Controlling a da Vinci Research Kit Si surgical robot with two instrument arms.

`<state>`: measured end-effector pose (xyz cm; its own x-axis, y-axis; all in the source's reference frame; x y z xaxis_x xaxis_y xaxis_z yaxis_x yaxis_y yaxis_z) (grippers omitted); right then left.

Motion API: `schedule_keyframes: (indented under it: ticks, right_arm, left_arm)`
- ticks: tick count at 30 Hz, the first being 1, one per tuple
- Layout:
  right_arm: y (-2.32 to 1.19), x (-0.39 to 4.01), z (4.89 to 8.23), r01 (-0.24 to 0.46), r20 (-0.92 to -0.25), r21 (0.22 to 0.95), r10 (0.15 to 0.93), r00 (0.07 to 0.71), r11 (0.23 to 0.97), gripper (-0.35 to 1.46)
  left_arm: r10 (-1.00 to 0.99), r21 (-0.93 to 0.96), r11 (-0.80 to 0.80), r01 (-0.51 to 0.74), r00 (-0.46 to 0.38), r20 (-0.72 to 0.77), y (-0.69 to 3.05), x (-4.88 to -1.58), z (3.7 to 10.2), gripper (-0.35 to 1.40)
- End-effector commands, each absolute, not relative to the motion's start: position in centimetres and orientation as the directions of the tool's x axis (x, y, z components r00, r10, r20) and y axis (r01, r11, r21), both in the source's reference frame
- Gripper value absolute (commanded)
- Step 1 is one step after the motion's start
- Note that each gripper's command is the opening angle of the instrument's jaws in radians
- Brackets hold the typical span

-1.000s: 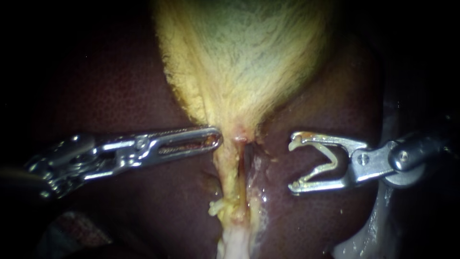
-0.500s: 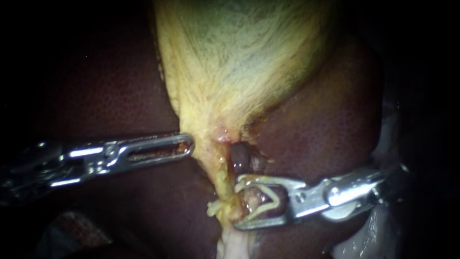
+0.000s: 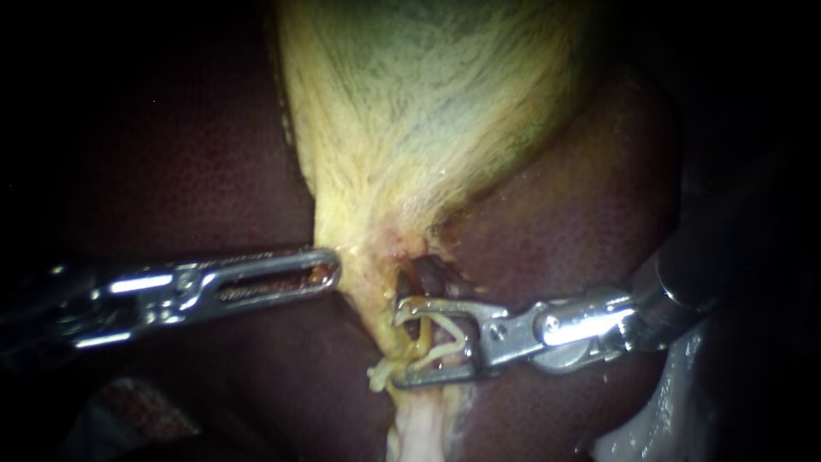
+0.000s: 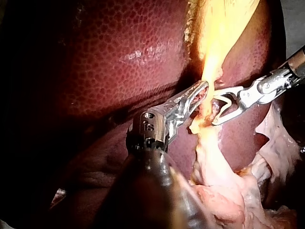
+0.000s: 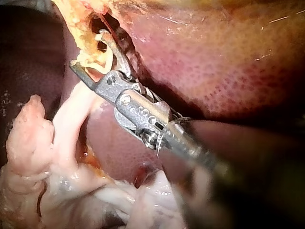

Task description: Clipping second clip left tube

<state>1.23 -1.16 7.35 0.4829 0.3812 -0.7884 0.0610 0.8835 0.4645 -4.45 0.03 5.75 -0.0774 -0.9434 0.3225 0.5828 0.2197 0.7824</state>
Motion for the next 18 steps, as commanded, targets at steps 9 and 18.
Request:
schedule_keyframes:
  ticks: [9,18]
  right_arm:
    - [-1.28,1.53,7.46,0.054,-0.789,0.454,0.374,0.487,0.889,0.58]
    - [-1.40,1.75,7.45,0.058,-0.791,0.451,0.369,0.488,0.890,0.55]
  left_arm:
    - [-0.943,0.789,0.211,0.577,-0.092,0.319,0.11,-4.53,5.75,-0.35]
    - [-0.942,0.785,0.208,0.583,-0.097,0.322,0.14,-4.67,5.82,-0.35]
